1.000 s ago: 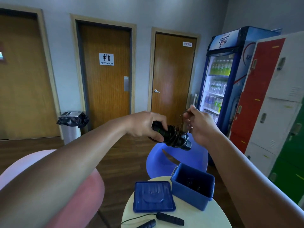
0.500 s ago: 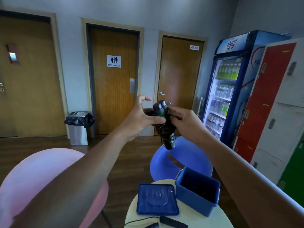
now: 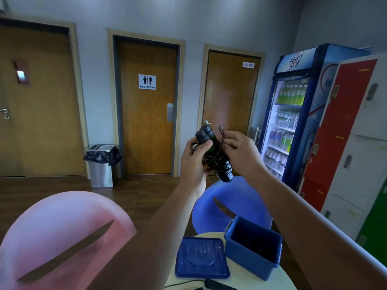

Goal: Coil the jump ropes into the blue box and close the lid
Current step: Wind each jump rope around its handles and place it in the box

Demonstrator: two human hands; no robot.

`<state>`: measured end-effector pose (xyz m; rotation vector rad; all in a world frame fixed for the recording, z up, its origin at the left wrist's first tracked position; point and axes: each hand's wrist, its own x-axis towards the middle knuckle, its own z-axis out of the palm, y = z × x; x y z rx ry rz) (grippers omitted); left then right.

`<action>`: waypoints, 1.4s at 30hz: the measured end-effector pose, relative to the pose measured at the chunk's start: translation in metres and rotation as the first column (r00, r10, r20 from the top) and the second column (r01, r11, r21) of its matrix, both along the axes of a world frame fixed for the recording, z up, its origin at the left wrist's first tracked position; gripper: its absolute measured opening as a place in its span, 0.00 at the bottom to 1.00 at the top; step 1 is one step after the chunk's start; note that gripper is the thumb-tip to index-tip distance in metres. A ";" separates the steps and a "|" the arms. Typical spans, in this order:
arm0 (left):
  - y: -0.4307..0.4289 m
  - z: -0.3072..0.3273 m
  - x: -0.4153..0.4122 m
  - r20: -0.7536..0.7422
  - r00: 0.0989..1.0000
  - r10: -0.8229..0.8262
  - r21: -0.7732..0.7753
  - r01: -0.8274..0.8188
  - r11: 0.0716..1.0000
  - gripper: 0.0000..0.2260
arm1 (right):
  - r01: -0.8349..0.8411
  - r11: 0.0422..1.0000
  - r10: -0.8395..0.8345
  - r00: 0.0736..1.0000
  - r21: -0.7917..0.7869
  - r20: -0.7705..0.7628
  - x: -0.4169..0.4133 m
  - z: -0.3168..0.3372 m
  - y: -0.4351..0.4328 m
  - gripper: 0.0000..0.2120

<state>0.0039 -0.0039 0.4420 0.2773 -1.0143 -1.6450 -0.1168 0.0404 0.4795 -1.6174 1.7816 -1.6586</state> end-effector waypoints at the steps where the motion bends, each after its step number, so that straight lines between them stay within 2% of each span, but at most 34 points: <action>1: 0.003 0.003 -0.004 -0.010 1.000 -0.002 0.002 0.002 1.000 0.09 | -0.018 1.000 0.018 0.999 -0.004 0.050 -0.002 0.001 -0.001 0.18; 4: 0.006 0.010 -0.012 0.045 0.999 0.021 -0.046 -0.018 0.999 0.12 | -0.035 0.999 0.040 0.984 -0.036 0.174 -0.009 0.005 0.002 0.15; 7: 0.010 0.015 -0.016 0.148 0.986 0.072 -0.173 -0.046 0.984 0.12 | -0.075 0.995 0.092 0.926 -0.061 0.367 -0.015 0.011 0.009 0.10; 11: 0.002 0.016 -0.008 0.195 0.972 0.128 -0.197 -0.089 0.976 0.10 | -0.070 0.996 0.039 0.880 0.047 0.473 -0.031 0.019 0.022 0.08; 13: -0.004 0.012 -0.004 0.224 0.965 0.137 -0.217 -0.088 0.972 0.10 | -0.063 0.988 -0.008 0.890 0.141 0.455 -0.036 0.021 0.029 0.09; 16: -0.005 0.008 -0.003 0.244 0.958 0.147 -0.247 -0.085 0.965 0.10 | -0.037 0.961 -0.038 0.964 0.274 0.263 -0.036 0.024 0.036 0.04; 18: -0.007 0.007 0.001 0.265 0.951 0.156 -0.264 -0.084 0.961 0.09 | -0.058 0.933 -0.002 0.986 0.355 0.166 -0.037 0.030 0.044 0.04; 22: -0.019 0.006 0.022 0.415 0.885 0.211 -0.392 -0.035 0.919 0.09 | -0.217 0.877 0.143 0.970 0.429 0.197 -0.039 0.048 0.060 0.08; 26: -0.016 0.003 0.031 0.514 0.843 0.158 -0.467 0.121 0.876 0.09 | -0.216 0.916 0.107 0.944 0.338 0.311 -0.029 0.058 0.054 0.11; 29: -0.018 0.007 0.040 0.513 0.849 0.125 -0.494 0.174 0.852 0.10 | -0.261 0.914 0.094 0.881 0.311 0.464 -0.024 0.061 0.048 0.15; 32: -0.011 0.012 0.044 0.508 0.854 0.114 -0.537 0.210 0.817 0.10 | -0.390 0.891 0.162 0.752 0.233 0.639 -0.016 0.060 0.045 0.18; 35: -0.007 0.014 0.052 0.431 0.896 0.103 -0.560 0.176 0.809 0.12 | -0.450 0.877 0.213 0.678 0.168 0.704 -0.012 0.059 0.043 0.17; 38: -0.002 0.020 0.061 0.354 0.935 0.023 -0.561 0.193 0.805 0.16 | -0.475 0.865 0.232 0.666 0.163 0.709 -0.013 0.050 0.037 0.17; 42: 0.007 0.026 0.064 0.309 0.946 -0.097 -0.535 0.257 0.805 0.12 | -0.446 0.874 0.226 0.727 0.196 0.648 -0.002 0.042 0.028 0.12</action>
